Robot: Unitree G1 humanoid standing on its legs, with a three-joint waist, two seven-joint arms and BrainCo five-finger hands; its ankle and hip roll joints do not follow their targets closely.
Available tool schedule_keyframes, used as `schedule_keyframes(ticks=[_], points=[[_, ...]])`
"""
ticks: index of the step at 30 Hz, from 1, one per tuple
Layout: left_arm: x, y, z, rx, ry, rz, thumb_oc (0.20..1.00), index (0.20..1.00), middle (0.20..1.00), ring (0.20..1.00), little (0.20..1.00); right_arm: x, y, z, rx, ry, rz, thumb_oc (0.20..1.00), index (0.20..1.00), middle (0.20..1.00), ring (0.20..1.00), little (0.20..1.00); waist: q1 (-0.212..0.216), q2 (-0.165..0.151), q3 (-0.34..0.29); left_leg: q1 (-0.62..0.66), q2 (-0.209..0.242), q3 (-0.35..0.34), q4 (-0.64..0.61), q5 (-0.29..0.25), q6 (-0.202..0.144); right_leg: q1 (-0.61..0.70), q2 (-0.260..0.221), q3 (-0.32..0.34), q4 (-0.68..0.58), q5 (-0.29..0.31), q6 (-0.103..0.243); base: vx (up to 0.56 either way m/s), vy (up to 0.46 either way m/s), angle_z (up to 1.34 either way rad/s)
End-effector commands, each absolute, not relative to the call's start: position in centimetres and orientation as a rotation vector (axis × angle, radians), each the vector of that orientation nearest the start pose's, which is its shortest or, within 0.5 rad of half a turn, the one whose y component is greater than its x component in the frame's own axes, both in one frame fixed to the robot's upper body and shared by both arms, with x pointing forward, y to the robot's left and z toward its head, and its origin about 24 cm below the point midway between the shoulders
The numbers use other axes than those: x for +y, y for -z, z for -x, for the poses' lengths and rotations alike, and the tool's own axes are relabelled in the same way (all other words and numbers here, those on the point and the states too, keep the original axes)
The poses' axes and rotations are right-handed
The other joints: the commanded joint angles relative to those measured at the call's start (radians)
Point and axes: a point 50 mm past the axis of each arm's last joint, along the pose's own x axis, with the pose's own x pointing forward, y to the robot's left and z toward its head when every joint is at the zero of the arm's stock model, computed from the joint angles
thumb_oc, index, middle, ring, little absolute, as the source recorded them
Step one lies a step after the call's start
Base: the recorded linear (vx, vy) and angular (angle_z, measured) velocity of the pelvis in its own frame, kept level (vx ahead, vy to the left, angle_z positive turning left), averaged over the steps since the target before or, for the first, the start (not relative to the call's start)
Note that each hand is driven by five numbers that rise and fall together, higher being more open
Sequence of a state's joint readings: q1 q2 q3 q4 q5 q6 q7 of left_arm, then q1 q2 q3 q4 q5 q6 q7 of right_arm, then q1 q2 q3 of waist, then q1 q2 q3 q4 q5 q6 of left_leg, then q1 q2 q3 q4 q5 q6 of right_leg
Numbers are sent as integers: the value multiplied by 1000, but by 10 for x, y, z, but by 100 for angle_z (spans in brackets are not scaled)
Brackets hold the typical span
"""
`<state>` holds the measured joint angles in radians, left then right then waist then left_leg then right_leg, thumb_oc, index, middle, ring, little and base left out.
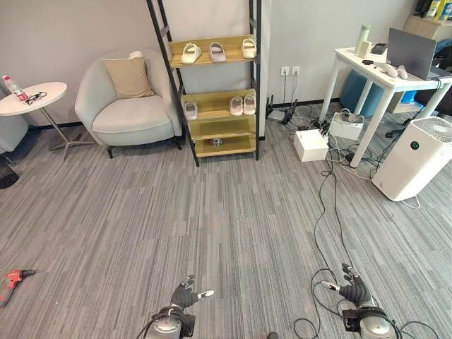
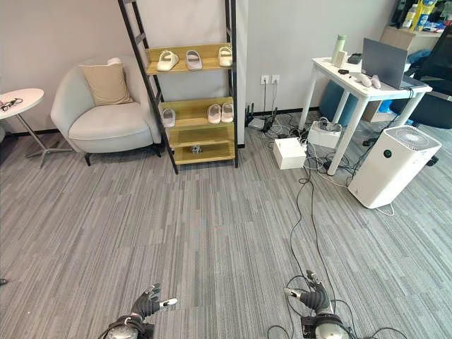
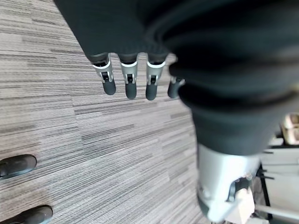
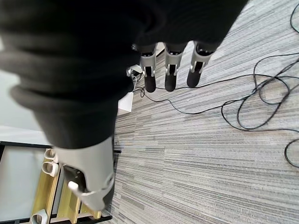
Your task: Arrange the slippers neatly on the shoe rack.
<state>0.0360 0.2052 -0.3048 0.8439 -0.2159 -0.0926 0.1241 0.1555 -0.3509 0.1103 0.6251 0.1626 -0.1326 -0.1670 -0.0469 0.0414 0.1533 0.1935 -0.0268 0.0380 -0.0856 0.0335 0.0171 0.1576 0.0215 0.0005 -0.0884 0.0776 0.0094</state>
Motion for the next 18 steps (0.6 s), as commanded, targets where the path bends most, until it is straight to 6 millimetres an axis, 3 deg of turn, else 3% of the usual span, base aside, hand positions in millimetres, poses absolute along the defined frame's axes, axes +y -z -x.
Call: schedule_keyframes(ticks=[1, 18], points=[[180, 115, -182, 698, -11, -189, 1000, 1000, 1000, 1000, 1000, -249, 87, -165, 565, 200, 245, 1000, 1000, 1000, 1000, 1000, -4, -41, -25, -24, 26, -50, -2, -46, -36, 20, -62, 31, 1, -126, 72, 0, 0, 0], [179, 116, -180, 701, -51, -120, 1000, 1000, 1000, 1000, 1000, -241, 96, -160, 606, 190, 200, 1000, 1000, 1000, 1000, 1000, 0, -41, -23, -23, 26, -53, -2, -47, -38, 21, -63, 29, 1, -127, 72, 0, 0, 0]])
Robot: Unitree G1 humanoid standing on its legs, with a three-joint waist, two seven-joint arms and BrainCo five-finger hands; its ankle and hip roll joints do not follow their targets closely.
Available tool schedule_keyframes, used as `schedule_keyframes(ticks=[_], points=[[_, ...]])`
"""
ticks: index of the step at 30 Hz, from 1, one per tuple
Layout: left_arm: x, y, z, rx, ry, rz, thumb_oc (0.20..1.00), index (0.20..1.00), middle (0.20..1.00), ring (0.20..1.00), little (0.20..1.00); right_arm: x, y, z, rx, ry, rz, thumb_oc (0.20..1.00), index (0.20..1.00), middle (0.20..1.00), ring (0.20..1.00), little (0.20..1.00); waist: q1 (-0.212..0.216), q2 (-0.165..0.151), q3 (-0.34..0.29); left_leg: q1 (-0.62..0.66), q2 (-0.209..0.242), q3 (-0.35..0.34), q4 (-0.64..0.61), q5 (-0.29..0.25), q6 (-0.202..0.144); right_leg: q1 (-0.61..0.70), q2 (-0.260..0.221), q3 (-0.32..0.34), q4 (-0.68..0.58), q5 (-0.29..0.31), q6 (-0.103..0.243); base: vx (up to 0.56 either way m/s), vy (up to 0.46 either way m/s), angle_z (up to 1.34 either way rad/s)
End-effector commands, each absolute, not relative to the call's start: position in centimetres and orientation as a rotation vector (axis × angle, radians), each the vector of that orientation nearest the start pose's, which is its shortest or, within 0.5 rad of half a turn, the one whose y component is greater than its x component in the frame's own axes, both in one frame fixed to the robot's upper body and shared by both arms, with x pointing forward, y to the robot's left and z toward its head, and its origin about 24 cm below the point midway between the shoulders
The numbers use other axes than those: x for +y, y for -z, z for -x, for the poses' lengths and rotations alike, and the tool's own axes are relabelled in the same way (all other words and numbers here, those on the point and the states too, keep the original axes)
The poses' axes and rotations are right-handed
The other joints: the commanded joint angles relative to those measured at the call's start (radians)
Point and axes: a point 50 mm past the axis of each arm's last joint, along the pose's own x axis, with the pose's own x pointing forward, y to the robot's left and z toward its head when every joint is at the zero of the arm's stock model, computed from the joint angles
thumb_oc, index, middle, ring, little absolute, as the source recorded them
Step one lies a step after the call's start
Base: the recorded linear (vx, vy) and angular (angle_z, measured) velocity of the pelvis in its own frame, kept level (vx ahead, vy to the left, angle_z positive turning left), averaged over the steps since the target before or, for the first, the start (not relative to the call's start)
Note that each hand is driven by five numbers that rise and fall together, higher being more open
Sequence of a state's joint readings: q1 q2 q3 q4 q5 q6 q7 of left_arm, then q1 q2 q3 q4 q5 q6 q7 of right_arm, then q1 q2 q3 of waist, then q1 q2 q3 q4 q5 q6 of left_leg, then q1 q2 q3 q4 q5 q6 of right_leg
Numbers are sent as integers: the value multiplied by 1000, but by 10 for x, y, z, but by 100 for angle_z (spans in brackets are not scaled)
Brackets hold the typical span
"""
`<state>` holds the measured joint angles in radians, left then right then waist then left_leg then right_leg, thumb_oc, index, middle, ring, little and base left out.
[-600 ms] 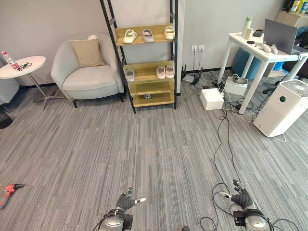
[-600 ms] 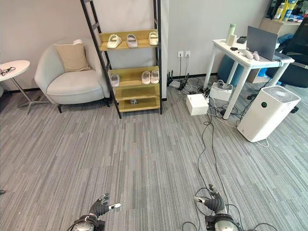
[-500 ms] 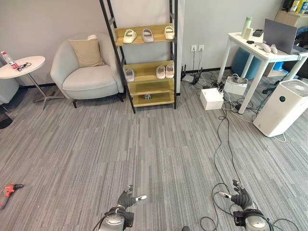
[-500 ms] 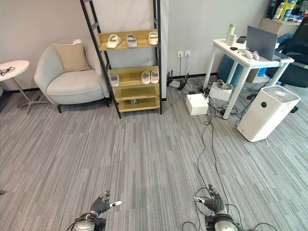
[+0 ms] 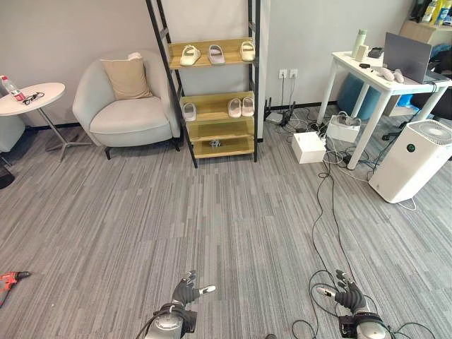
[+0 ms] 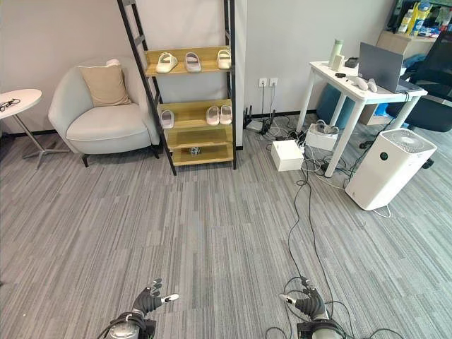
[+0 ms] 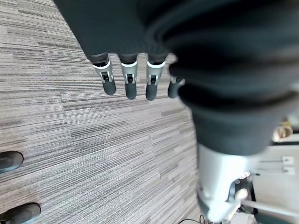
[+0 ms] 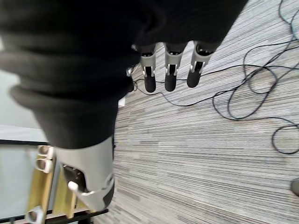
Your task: Arrange the slippers neatly on the shoe rack.
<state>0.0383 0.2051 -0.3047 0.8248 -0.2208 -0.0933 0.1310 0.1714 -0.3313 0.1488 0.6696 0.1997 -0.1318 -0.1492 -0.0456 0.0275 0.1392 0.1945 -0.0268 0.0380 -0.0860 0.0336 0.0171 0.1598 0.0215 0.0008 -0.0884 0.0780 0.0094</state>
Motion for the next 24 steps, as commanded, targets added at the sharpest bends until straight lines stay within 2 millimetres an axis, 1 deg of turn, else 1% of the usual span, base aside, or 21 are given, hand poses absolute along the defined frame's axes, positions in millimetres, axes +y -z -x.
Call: schedule_keyframes(ticks=[1, 9, 21, 24], points=[[179, 116, -179, 702, -49, -125, 1000, 1000, 1000, 1000, 1000, -240, 96, -160, 608, 187, 197, 1000, 1000, 1000, 1000, 1000, 0, -27, -7, -24, 26, -54, -1, -46, -38, 19, -63, 28, 1, -128, 71, 0, 0, 0], [178, 117, -176, 706, -53, -111, 1000, 1000, 1000, 1000, 1000, -237, 97, -159, 610, 175, 191, 1000, 1000, 1000, 1000, 1000, 4, -28, -4, -24, 24, -60, -1, -49, -37, 21, -65, 22, 1, -130, 72, 0, 0, 0], [178, 113, -181, 689, -51, -103, 1000, 1000, 1000, 1000, 1000, -234, 96, -162, 606, 160, 190, 1000, 1000, 1000, 1000, 1000, -3, -33, 8, -29, 25, -55, -1, -52, -38, 15, -66, 19, 1, -133, 72, 3, 0, 0], [176, 112, -185, 676, -43, -107, 1000, 1000, 1000, 1000, 1000, -232, 95, -166, 597, 155, 190, 1000, 1000, 1000, 1000, 1000, -2, -39, 12, -35, 24, -51, -1, -54, -33, 5, -67, 25, 1, -130, 75, 18, 32, -1]])
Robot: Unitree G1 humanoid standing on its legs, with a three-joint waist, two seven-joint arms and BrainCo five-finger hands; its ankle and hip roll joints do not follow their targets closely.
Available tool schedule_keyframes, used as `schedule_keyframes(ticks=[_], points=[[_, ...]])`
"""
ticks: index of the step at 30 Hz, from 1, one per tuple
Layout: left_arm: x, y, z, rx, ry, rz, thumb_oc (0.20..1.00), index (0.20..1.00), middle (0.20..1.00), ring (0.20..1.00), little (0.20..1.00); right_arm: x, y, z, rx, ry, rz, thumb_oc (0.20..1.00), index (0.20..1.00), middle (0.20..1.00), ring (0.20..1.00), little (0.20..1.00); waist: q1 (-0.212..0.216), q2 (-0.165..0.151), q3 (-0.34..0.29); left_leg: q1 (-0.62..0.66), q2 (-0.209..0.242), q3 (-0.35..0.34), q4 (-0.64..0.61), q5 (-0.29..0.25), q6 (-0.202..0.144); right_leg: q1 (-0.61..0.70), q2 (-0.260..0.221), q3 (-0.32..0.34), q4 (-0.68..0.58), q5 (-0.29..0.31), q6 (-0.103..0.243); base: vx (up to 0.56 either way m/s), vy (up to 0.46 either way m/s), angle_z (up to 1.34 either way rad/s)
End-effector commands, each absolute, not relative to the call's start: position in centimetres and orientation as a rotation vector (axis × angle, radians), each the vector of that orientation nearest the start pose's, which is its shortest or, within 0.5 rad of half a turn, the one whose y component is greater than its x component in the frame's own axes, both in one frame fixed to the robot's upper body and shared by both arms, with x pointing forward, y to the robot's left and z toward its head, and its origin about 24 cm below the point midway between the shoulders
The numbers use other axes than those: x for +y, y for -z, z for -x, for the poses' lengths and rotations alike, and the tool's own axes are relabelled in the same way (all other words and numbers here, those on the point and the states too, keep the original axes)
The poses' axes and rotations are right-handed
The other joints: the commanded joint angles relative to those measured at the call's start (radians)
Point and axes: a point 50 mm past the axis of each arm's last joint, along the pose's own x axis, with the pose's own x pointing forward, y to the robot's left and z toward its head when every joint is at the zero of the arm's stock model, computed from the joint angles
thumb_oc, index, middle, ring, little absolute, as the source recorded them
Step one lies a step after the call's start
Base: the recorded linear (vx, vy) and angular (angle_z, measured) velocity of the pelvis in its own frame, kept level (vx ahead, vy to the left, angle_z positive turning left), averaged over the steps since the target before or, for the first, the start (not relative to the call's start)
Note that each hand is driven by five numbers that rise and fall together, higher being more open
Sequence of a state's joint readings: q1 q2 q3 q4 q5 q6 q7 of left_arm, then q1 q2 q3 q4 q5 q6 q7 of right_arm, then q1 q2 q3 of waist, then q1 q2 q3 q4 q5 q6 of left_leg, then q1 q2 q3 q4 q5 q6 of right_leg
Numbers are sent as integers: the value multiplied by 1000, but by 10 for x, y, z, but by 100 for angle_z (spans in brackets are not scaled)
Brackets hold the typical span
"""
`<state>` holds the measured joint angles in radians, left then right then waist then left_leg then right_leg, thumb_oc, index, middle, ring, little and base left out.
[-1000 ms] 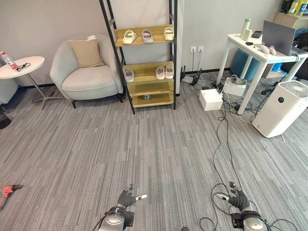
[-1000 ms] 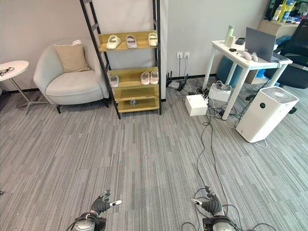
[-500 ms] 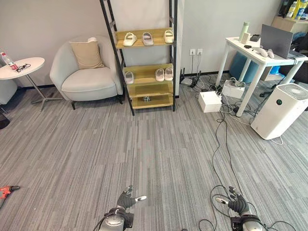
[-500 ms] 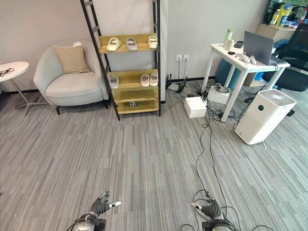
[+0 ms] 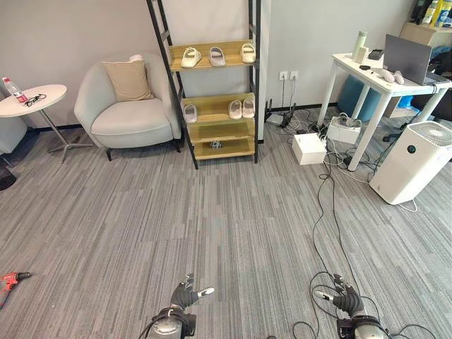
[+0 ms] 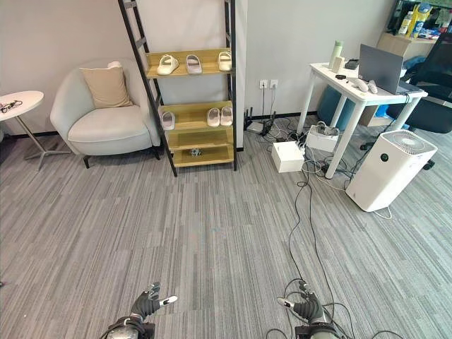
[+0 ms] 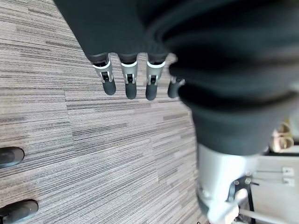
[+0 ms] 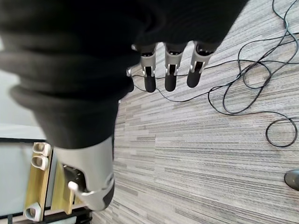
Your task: Arrange the slippers neatly on the shoe rack.
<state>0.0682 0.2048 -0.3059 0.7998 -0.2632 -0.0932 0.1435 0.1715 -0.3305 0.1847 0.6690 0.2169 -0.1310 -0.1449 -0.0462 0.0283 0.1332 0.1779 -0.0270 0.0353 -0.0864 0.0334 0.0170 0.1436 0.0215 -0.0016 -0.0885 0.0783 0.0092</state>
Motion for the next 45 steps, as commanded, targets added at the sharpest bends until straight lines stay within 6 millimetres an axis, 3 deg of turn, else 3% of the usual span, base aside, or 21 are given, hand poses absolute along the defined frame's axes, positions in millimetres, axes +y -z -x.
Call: schedule_keyframes(ticks=[1, 5, 7, 8, 10, 13, 18, 21, 26, 28, 29, 30, 31, 32, 33, 35, 36, 40, 41, 42, 45], points=[[175, 110, -188, 664, -41, -105, 1000, 1000, 1000, 1000, 1000, -229, 90, -173, 571, 136, 197, 1000, 1000, 1000, 1000, 1000, 0, -45, 22, -25, 19, -47, -1, -54, -27, 15, -71, 31, 1, -126, 80, 33, 98, -3], [173, 106, -193, 642, -30, -111, 1000, 1000, 1000, 1000, 1000, -227, 87, -180, 552, 124, 202, 1000, 1000, 1000, 1000, 1000, 2, -49, 31, -45, 10, -50, 12, -60, -13, -17, -80, 41, 44, -134, 85, 4, 91, -2], [171, 103, -197, 625, -8, -123, 1000, 1000, 1000, 1000, 1000, -225, 84, -186, 539, 113, 214, 1000, 1000, 1000, 1000, 1000, 0, -52, 55, -70, -4, -57, 35, -72, 10, -95, -83, 57, 185, -163, 99, -13, 148, 0], [171, 102, -197, 624, -8, -123, 1000, 1000, 1000, 1000, 1000, -225, 84, -186, 539, 113, 214, 1000, 1000, 1000, 1000, 1000, 0, -52, 54, -72, -4, -56, 36, -72, 10, -99, -83, 58, 189, -165, 99, -30, 167, 0], [172, 101, -199, 619, -9, -123, 1000, 1000, 1000, 1000, 1000, -220, 84, -190, 530, 101, 204, 1000, 1000, 1000, 1000, 1000, -2, -56, 73, -78, -10, -57, 40, -78, 21, -163, -82, 70, 285, -154, 117, -23, 91, -3], [177, 97, -205, 594, -44, -105, 1000, 1000, 1000, 1000, 1000, -213, 80, -197, 509, 75, 206, 1000, 1000, 1000, 1000, 1000, -1, -50, 110, -62, -9, -37, 44, -96, 34, -284, -88, 44, 477, -87, 141, 40, 106, -21], [181, 96, -207, 588, -97, -62, 1000, 1000, 1000, 1000, 1000, -217, 83, -194, 525, 92, 202, 1000, 1000, 1000, 1000, 1000, -20, -57, 128, 2, -18, -56, 18, -123, 28, -375, -33, 22, 409, -77, 128, 188, -5, -8], [183, 94, -214, 585, -135, -35, 1000, 1000, 1000, 1000, 1000, -219, 87, -188, 551, 99, 211, 1000, 1000, 1000, 1000, 1000, -55, -70, 129, 72, -32, -99, -1, -163, 13, -409, 7, -30, 240, -31, 115, 261, -81, 8], [180, 101, -205, 617, -134, -7, 1000, 1000, 1000, 1000, 1000, -226, 93, -171, 592, 109, 202, 1000, 1000, 1000, 1000, 1000, -85, -48, 77, 113, -4, -116, 30, -198, -15, -355, 28, -3, 241, -73, 69, 398, -161, 62], [173, 105, -201, 640, -133, 28, 1000, 1000, 1000, 1000, 1000, -235, 93, -165, 602, 128, 194, 1000, 1000, 1000, 1000, 1000, -97, -30, 63, 79, 15, -117, 145, -145, -57, -305, 34, -9, 231, -100, 43, 310, -152, 17], [173, 105, -201, 640, -133, 28, 1000, 1000, 1000, 1000, 1000, -235, 93, -165, 602, 128, 194, 1000, 1000, 1000, 1000, 1000, -97, -30, 63, 79, 15, -117, 145, -145, -57, -305, 34, -9, 231, -100, 43, 265, -154, -5], [170, 104, -201, 632, -145, 62, 1000, 1000, 1000, 1000, 1000, -238, 91, -164, 592, 131, 188, 1000, 1000, 1000, 1000, 1000, -93, -28, 69, 32, 7, -116, 294, -62, -95, -260, 32, -9, 220, -111, 26, 244, -160, -10], [169, 102, -203, 616, -153, 78, 1000, 1000, 1000, 1000, 1000, -240, 89, -164, 585, 135, 189, 1000, 1000, 1000, 1000, 1000, -85, -34, 77, -2, 0, -113, 363, -30, -105, -236, 26, -1, 210, -116, 19, 243, -159, -8], [169, 102, -203, 617, -153, 78, 1000, 1000, 1000, 1000, 1000, -240, 89, -164, 585, 135, 189, 1000, 1000, 1000, 1000, 1000, -85, -34, 78, -3, 0, -114, 366, -32, -105, -236, 27, -1, 209, -115, 19, 231, -157, -19], [169, 98, -206, 595, -167, 115, 1000, 1000, 1000, 1000, 1000, -244, 89, -162, 587, 146, 192, 1000, 1000, 1000, 1000, 1000, -74, -47, 91, -58, 8, -83, 456, 10, -112, -192, 16, 8, 199, -134, 3, 238, -153, -25], [169, 97, -207, 590, -171, 126, 1000, 1000, 1000, 1000, 1000, -245, 89, -162, 590, 152, 192, 1000, 1000, 1000, 1000, 1000, -66, -54, 97, -90, 10, -63, 476, 8, -106, -173, 8, 15, 195, -142, -1, 243, -137, -20], [167, 96, -208, 583, -170, 140, 1000, 1000, 1000, 1000, 1000, -247, 87, -163, 581, 165, 190, 1000, 1000, 1000, 1000, 1000, -45, -75, 108, -192, 0, -34, 467, -23, -84, -127, -17, 31, 178, -155, -5, 278, -87, 0], [166, 97, -206, 588, -161, 125, 1000, 1000, 1000, 1000, 1000, -248, 86, -162, 577, 166, 198, 1000, 1000, 1000, 1000, 1000, -23, -76, 112, -267, -6, -25, 365, -51, -67, -68, -25, 51, 164, -184, 4, 311, -25, -24], [164, 98, -205, 595, -152, 112, 1000, 1000, 1000, 1000, 1000, -247, 86, -163, 574, 159, 208, 1000, 1000, 1000, 1000, 1000, -13, -62, 108, -305, 20, -20, 235, 1, -71, -33, -15, 59, 154, -207, 8, 353, 30, 1], [163, 96, -206, 586, -146, 112, 1000, 1000, 1000, 1000, 1000, -247, 85, -164, 575, 155, 217, 1000, 1000, 1000, 1000, 1000, -7, -56, 110, -312, 28, -22, 190, 32, -72, -10, -13, 65, 149, -218, 9, 353, 29, -6], [163, 96, -207, 586, -143, 97, 1000, 1000, 1000, 1000, 1000, -246, 86, -164, 579, 154, 226, 1000, 1000, 1000, 1000, 1000, 6, -51, 112, -340, 41, -9, 75, 76, -79, 33, -13, 81, 142, -245, 11, 308, 36, -19]])
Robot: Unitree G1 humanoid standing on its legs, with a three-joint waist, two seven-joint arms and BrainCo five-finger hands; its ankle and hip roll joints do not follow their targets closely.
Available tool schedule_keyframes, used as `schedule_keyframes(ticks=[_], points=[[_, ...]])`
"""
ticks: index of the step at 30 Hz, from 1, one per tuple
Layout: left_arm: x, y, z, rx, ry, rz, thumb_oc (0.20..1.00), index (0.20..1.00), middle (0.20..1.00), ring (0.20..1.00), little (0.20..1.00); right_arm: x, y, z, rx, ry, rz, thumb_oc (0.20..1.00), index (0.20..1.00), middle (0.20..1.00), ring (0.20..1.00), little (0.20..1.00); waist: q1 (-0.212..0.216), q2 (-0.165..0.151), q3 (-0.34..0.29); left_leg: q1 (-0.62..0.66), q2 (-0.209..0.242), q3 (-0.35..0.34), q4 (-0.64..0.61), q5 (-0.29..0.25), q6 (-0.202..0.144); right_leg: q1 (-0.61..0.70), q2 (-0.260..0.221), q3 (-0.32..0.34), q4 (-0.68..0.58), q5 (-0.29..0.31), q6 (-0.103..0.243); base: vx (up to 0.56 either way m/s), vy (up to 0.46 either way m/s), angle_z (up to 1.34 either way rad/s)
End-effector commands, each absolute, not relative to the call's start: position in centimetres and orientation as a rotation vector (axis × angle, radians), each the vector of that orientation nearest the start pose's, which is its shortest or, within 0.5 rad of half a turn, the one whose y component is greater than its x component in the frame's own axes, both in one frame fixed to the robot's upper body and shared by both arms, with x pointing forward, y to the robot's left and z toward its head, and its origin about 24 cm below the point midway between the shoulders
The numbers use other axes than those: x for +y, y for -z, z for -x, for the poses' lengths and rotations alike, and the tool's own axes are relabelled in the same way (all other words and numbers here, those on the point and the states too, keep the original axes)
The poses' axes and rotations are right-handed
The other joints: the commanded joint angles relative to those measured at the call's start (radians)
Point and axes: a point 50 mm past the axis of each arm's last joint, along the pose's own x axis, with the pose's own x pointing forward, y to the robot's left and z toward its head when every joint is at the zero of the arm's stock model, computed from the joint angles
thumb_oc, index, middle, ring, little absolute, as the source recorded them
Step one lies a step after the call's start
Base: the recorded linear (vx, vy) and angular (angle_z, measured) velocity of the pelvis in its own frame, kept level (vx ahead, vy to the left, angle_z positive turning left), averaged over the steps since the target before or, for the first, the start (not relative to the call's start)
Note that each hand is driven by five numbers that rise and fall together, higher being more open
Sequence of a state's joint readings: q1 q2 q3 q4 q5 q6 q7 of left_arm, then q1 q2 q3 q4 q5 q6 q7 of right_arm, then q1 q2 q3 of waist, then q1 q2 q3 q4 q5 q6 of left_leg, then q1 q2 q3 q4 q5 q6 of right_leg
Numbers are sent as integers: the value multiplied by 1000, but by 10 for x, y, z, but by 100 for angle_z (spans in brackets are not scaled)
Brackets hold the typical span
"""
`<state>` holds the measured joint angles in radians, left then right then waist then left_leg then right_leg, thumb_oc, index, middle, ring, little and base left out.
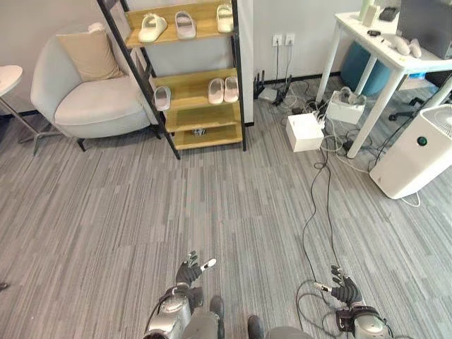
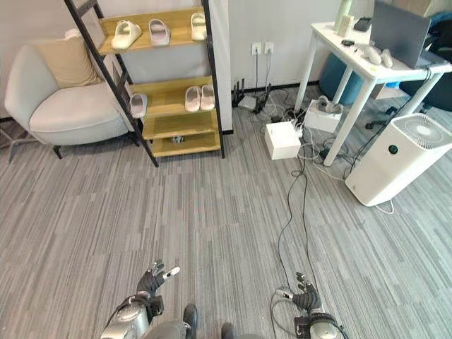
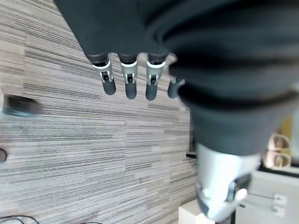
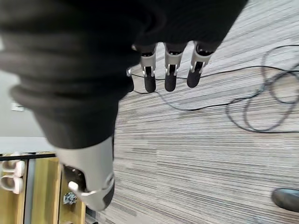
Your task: Arrange the slippers neatly on the shoe rack.
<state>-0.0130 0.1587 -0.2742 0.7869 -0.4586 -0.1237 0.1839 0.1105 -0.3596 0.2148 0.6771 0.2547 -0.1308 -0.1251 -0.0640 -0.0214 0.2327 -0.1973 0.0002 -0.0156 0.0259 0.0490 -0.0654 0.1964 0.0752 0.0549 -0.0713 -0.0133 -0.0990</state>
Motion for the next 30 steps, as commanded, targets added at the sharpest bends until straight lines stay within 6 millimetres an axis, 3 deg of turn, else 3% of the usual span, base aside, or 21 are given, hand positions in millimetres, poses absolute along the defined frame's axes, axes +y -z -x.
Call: schedule_keyframes(ticks=[1, 2, 6, 7, 8, 9, 12, 14, 16, 17, 19, 20, 24, 27, 30], points=[[164, 94, -209, 581, -149, 95, 1000, 1000, 1000, 1000, 1000, -245, 88, -163, 586, 151, 229, 1000, 1000, 1000, 1000, 1000, 30, -2, 9, 14, 18, 57, -89, 74, -1, 8, -71, 38, 116, -166, 123, 541, 114, -22], [165, 95, -208, 586, -151, 89, 1000, 1000, 1000, 1000, 1000, -245, 91, -162, 608, 152, 230, 1000, 1000, 1000, 1000, 1000, 35, 3, -1, 6, 35, 106, -105, 98, -10, 45, -78, 49, 105, -172, 130, 568, 159, -16], [167, 99, -203, 603, -159, 77, 1000, 1000, 1000, 1000, 1000, -243, 94, -159, 626, 141, 225, 1000, 1000, 1000, 1000, 1000, 38, 5, -38, 34, 29, 117, -98, 140, 0, 89, -111, 53, 94, -184, 154, 425, 171, -25], [168, 102, -199, 620, -163, 77, 1000, 1000, 1000, 1000, 1000, -240, 97, -155, 642, 134, 216, 1000, 1000, 1000, 1000, 1000, 42, -9, -63, 39, 3, 119, -62, 112, 21, 93, -150, 53, 125, -178, 180, 468, 214, -41], [168, 102, -199, 620, -163, 77, 1000, 1000, 1000, 1000, 1000, -240, 97, -155, 642, 134, 216, 1000, 1000, 1000, 1000, 1000, 42, -9, -63, 38, 3, 119, -62, 112, 21, 93, -150, 53, 125, -178, 180, 466, 211, -33], [169, 103, -197, 624, -167, 75, 1000, 1000, 1000, 1000, 1000, -238, 98, -153, 646, 127, 208, 1000, 1000, 1000, 1000, 1000, 44, -19, -71, 43, -7, 118, -44, 94, 32, 80, -166, 61, 158, -159, 192, 359, 161, -7], [172, 100, -200, 614, -157, 59, 1000, 1000, 1000, 1000, 1000, -229, 98, -158, 637, 98, 198, 1000, 1000, 1000, 1000, 1000, 46, -45, -64, 99, -43, 116, -41, 29, 77, -44, -189, 84, 421, 30, 241, 352, 168, 0], [174, 96, -204, 596, -154, 48, 1000, 1000, 1000, 1000, 1000, -226, 95, -163, 614, 92, 190, 1000, 1000, 1000, 1000, 1000, 39, -40, -44, 145, -51, 110, -53, 6, 96, -100, -189, 82, 542, 131, 245, 250, 136, -4], [175, 94, -206, 584, -149, 41, 1000, 1000, 1000, 1000, 1000, -225, 95, -163, 611, 92, 189, 1000, 1000, 1000, 1000, 1000, 34, -33, -34, 168, -51, 108, -56, -8, 101, -130, -188, 68, 585, 130, 233, 210, 104, 6], [173, 92, -210, 576, -133, 33, 1000, 1000, 1000, 1000, 1000, -224, 96, -164, 616, 94, 184, 1000, 1000, 1000, 1000, 1000, 19, -5, -13, 220, -34, 86, -78, -29, 104, -243, -145, 49, 614, 65, 211, 249, 84, 7], [173, 91, -211, 570, -129, 31, 1000, 1000, 1000, 1000, 1000, -224, 96, -164, 617, 93, 182, 1000, 1000, 1000, 1000, 1000, 7, -3, 0, 247, -36, 75, -85, -34, 103, -272, -136, 28, 613, 29, 205, 235, 49, 9], [174, 89, -215, 557, -126, 25, 1000, 1000, 1000, 1000, 1000, -223, 95, -167, 605, 90, 178, 1000, 1000, 1000, 1000, 1000, -2, 9, 13, 275, -26, 68, -93, -47, 98, -319, -129, -17, 559, -33, 191, 269, -36, 20], [177, 85, -221, 538, -127, 6, 1000, 1000, 1000, 1000, 1000, -225, 92, -168, 591, 99, 175, 1000, 1000, 1000, 1000, 1000, -44, -19, 41, 373, -48, 32, -104, -105, 77, -392, -83, -67, 208, 24, 225, 326, -98, 24], [178, 88, -219, 549, -140, 13, 1000, 1000, 1000, 1000, 1000, -229, 95, -161, 615, 115, 182, 1000, 1000, 1000, 1000, 1000, -70, -22, 35, 416, -46, 3, -93, -140, 64, -391, -74, -70, 134, 55, 226, 320, -140, 23], [178, 95, -211, 588, -144, 20, 1000, 1000, 1000, 1000, 1000, -237, 96, -152, 626, 142, 171, 1000, 1000, 1000, 1000, 1000, -82, -16, -2, 440, -27, -13, -46, -176, 42, -345, -63, -35, 143, 37, 188, 384, -204, 53]])
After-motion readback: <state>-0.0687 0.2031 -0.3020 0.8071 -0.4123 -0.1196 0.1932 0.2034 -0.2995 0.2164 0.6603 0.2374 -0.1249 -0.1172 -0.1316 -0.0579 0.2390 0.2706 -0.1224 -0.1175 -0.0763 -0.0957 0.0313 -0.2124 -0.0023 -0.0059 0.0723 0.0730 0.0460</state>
